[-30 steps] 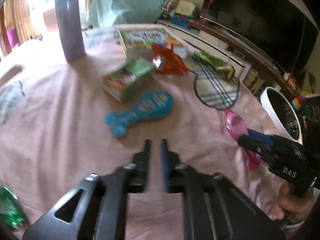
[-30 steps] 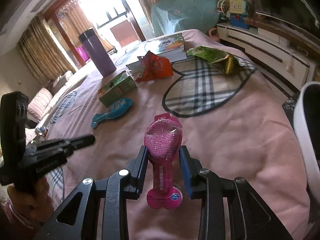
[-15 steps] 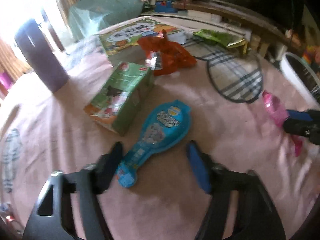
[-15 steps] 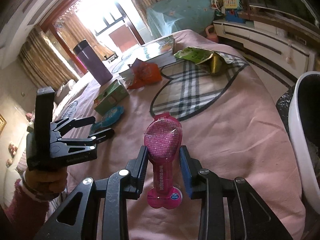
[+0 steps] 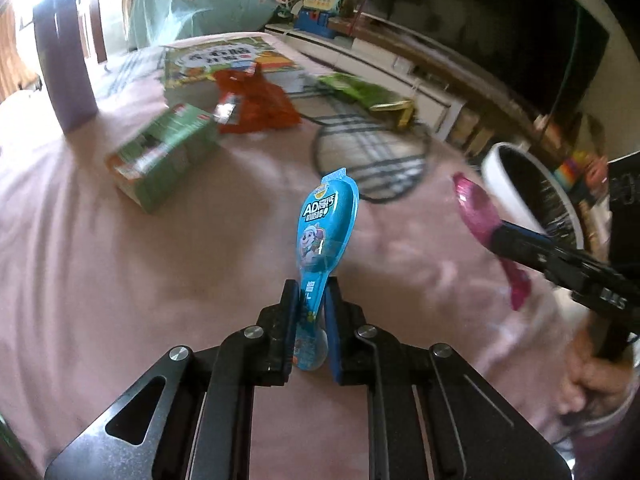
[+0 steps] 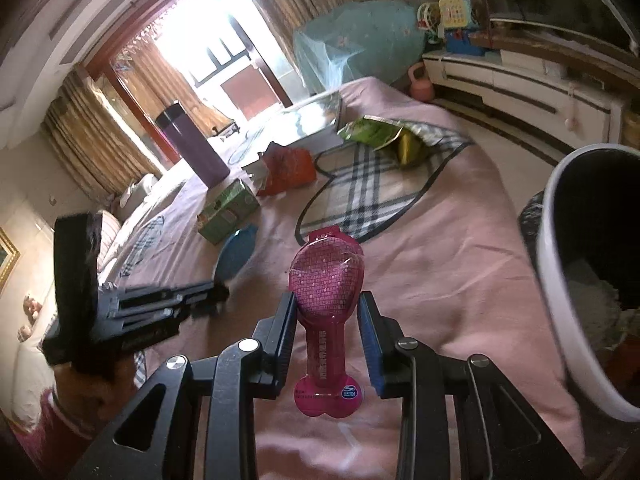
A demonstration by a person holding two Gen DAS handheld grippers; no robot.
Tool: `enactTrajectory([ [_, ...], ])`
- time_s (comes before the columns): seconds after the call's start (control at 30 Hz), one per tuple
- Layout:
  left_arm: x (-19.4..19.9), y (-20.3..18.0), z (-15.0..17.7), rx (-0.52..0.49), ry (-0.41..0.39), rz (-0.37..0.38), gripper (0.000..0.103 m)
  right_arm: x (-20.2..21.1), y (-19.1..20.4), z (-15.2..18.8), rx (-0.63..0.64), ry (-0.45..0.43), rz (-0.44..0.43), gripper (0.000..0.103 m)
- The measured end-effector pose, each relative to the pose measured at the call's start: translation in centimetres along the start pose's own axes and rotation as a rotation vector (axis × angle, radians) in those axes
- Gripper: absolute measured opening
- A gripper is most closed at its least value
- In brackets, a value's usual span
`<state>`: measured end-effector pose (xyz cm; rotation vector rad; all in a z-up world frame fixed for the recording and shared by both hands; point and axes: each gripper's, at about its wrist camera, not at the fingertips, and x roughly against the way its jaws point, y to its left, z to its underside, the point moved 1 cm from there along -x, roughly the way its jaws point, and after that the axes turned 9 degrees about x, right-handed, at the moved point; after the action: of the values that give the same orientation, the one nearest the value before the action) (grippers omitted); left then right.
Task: Collect trash
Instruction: 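Grasp the blue lollipop package with the left tool while the right tool grasps the pink hairbrush, then carry the package and hairbrush over the bin and open both tools to drop them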
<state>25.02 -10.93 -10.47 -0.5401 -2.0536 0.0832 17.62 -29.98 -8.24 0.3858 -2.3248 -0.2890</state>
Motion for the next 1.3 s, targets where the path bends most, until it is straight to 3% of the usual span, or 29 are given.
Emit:
enactTrajectory([
  [0.07, 0.2, -0.9, 0.6, 0.019, -0.002, 0.024, 0.003, 0.9, -0.3, 0.0, -0.003, -0.013, 0.008, 0.031],
  [0.37, 0.7, -5.3, 1.8, 0.029, -0.004, 0.103, 0.003, 4.5, -2.4, 1.2, -0.036, -0.052, 0.042, 0.029],
  [0.73, 1.4, -11.5, 1.9, -0.061, -0.007, 0.156, 0.003, 8.3, -5.6, 2.1, -0.091, -0.114, 0.094, 0.027],
  [0.77, 1.3, -12.1, 1.9, -0.071, -0.005, 0.160, 0.003, 8.7, -6.1, 2.2, -0.100, -0.120, 0.102, 0.025],
  [0.83, 1.1, -13.4, 1.8, -0.091, -0.001, 0.170, 0.003, 9.3, -6.7, 2.4, -0.114, -0.124, 0.107, 0.000],
  [1.0, 0.6, -15.6, 1.7, -0.124, 0.002, 0.178, 0.003, 10.2, -8.6, 3.0, -0.148, -0.132, 0.123, 0.000],
  [1.23, 0.6, -14.9, 2.1, -0.108, 0.006, 0.167, 0.003, 9.9, -9.2, 4.2, -0.164, -0.119, 0.099, 0.000],
  [1.3, 0.7, -14.5, 2.1, -0.100, 0.004, 0.163, 0.003, 10.0, -9.3, 4.4, -0.176, -0.123, 0.073, 0.007],
])
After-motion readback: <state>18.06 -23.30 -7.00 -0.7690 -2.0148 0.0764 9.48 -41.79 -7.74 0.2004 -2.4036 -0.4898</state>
